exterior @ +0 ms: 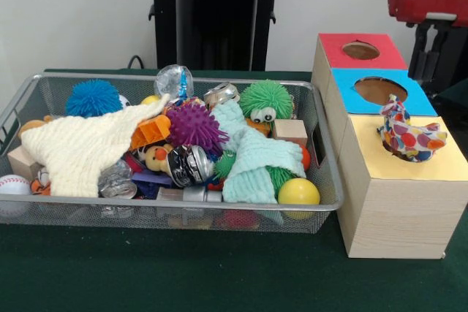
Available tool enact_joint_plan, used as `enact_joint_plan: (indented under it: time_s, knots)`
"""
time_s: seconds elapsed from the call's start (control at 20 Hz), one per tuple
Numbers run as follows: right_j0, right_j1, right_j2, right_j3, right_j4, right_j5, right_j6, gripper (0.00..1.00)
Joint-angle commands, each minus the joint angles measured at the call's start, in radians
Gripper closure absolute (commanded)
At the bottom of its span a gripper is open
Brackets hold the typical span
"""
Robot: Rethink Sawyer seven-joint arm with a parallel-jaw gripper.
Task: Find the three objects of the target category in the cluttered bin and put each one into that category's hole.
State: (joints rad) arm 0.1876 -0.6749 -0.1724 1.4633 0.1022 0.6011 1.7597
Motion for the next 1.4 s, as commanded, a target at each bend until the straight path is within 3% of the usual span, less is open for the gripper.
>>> enact_joint_plan:
  time_s: [0.05, 0.2, 1.05, 1.4]
  knots:
    - [-0.011, 0.065, 0.038, 0.074, -0.069, -0.102, 0.110, 1.00]
    - [-0.013, 0.076, 0.040, 0.087, -0.081, -0.144, 0.118, 1.00]
    - [-0.018, 0.115, 0.044, 0.100, -0.094, -0.151, 0.114, 1.00]
    - [-0.016, 0.137, 0.042, 0.114, -0.103, -0.218, 0.127, 1.00]
